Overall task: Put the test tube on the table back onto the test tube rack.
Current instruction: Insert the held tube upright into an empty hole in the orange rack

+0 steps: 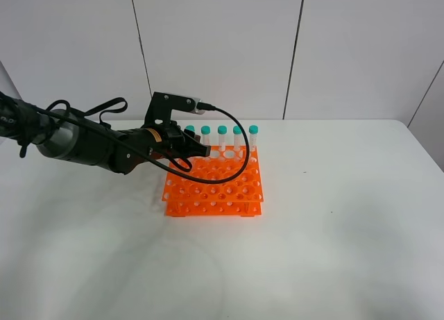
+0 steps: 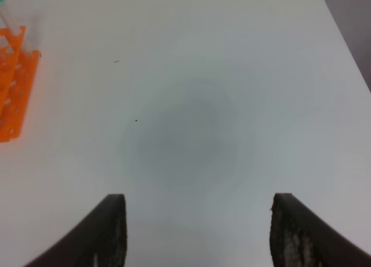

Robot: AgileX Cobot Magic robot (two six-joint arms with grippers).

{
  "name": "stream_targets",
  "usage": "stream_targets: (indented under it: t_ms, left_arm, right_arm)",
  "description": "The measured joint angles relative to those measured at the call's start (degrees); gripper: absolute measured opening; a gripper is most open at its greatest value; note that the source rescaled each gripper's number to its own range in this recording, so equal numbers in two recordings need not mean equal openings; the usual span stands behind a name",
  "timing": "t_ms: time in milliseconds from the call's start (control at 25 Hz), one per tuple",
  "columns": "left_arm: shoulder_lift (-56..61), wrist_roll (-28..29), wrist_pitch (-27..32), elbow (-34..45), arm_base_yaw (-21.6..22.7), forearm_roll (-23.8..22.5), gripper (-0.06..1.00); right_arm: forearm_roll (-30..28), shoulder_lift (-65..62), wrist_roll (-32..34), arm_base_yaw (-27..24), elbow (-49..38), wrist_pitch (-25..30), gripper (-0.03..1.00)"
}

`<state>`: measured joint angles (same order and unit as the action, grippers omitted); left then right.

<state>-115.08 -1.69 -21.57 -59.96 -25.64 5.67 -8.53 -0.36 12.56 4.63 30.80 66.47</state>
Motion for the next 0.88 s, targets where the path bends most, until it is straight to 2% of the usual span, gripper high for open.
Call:
stream_targets:
  t_ms: [320, 880]
  left_arm:
    - [0.0, 0.0, 0.0, 0.0, 0.0, 0.0, 0.3]
    - [2.46, 0.0, 1.05, -0.06, 0.04, 0.0, 0.31]
  right_arm:
    - [0.0, 0.0, 0.0, 0.0, 0.0, 0.0, 0.85]
    - [0.0, 0.0, 0.0, 0.0, 0.0, 0.0, 0.85]
